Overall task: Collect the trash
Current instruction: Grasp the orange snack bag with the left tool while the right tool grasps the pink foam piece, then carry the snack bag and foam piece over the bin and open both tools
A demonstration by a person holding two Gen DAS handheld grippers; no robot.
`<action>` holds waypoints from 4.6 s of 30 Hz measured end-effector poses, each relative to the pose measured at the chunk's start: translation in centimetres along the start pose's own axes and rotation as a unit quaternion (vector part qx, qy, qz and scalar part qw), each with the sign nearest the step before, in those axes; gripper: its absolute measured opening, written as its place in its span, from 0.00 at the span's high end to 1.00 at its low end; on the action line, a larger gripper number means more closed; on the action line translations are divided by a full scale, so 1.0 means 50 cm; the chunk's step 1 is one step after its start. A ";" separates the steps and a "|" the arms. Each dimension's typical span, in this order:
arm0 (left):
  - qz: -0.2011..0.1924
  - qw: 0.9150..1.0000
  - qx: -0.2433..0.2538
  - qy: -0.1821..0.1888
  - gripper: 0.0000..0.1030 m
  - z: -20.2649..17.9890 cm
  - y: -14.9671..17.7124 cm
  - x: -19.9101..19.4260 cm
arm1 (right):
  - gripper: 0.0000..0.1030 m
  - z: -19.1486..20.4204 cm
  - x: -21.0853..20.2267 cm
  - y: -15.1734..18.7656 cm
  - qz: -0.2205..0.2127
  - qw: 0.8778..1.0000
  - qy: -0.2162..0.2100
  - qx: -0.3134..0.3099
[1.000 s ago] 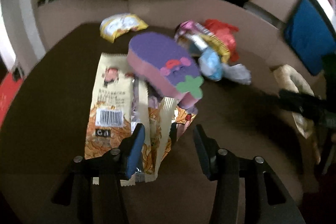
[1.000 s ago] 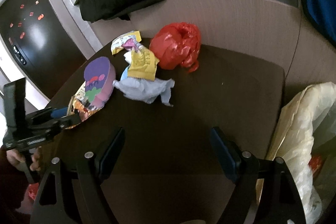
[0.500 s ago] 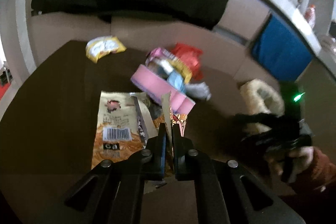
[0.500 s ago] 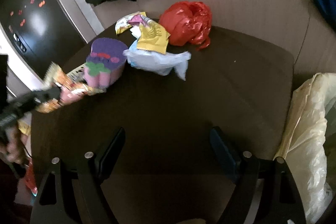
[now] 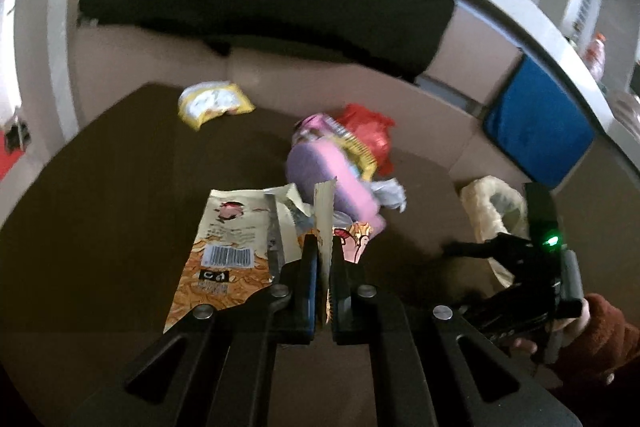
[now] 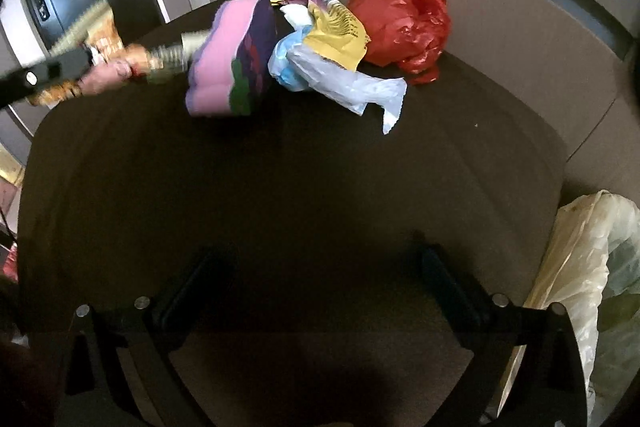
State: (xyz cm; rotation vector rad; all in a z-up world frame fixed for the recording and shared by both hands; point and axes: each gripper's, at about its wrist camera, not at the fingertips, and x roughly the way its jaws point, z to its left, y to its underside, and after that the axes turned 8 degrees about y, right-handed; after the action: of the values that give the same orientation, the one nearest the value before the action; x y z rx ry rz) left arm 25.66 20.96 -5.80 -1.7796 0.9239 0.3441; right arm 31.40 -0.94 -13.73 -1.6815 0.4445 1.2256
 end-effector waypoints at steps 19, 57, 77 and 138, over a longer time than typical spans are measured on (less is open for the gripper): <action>0.028 0.999 -0.038 -0.027 0.95 0.045 0.062 0.023 | 0.47 0.090 0.032 -0.236 -0.077 0.992 -0.082 0.060; -0.139 0.978 0.149 0.046 0.96 -0.466 -0.152 0.019 | 0.70 -0.317 -0.426 -0.004 -0.223 0.959 0.041 0.171; -0.142 0.954 0.213 0.154 0.96 -0.736 -0.173 0.116 | 0.70 -0.482 -0.598 0.135 -0.260 0.918 0.182 0.240; 0.034 0.982 0.092 0.160 0.59 -0.529 -0.073 0.358 | 0.50 -0.559 -0.273 0.178 -0.123 0.920 0.134 0.348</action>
State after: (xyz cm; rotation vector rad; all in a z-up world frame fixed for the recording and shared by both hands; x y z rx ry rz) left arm 35.06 -9.73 -3.73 -1.6611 1.2048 0.0097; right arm 33.45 -32.17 -5.54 -1.2286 0.7130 0.5460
